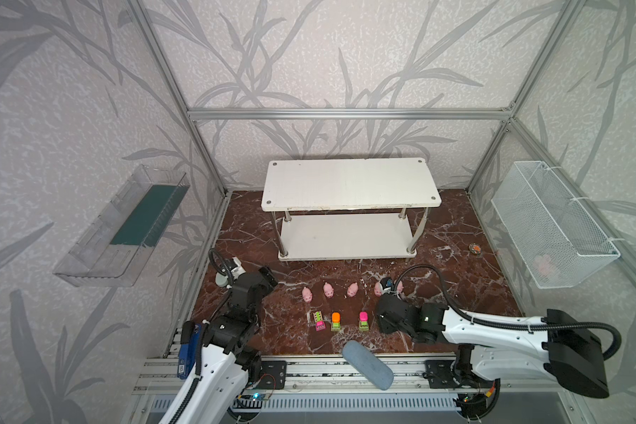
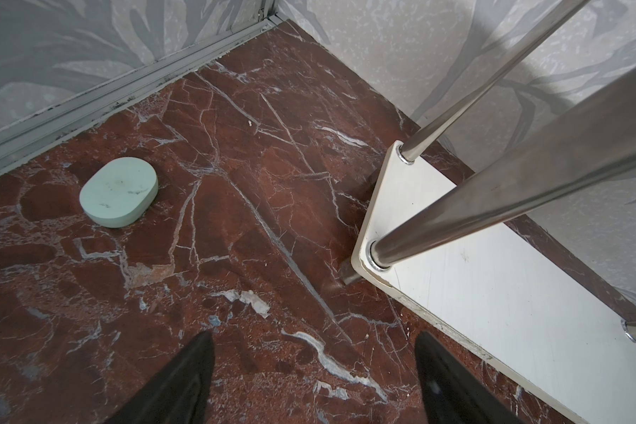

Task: Place and organize the plastic toys onto the shelf
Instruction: 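Lower the right gripper and grasp the orange-topped green toy car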

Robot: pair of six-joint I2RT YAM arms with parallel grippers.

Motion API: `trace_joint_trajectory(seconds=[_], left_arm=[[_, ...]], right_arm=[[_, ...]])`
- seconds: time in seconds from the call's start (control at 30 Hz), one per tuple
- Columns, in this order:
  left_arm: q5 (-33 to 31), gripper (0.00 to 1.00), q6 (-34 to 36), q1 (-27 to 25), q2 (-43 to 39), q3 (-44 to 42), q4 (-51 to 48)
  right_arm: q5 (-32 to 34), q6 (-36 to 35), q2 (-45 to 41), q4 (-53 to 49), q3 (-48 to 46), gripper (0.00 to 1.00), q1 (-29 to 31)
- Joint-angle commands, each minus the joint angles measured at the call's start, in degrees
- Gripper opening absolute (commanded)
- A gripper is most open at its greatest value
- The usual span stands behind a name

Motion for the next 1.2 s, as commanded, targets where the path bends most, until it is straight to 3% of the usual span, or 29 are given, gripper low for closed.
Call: trace_joint_trajectory(seconds=[0.0, 0.57, 1.17], left_arm=[[-0.6, 0.84, -1.3, -0.2, 0.1, -1.0, 0.5], [-0.8, 0.84, -1.3, -0.2, 0.2, -1.9, 1.3], [-1.5, 0.84, -1.7, -0.2, -1.2, -3.3, 2.0]], right_arm=[[2.1, 0.4, 1.5, 0.4, 2.1, 0.65, 0.4], [2.9, 2.4, 5.9, 0.7, 2.4, 0.53, 0.3], [3.6, 3.6, 6.2, -1.9, 3.1, 0.28, 0.2]])
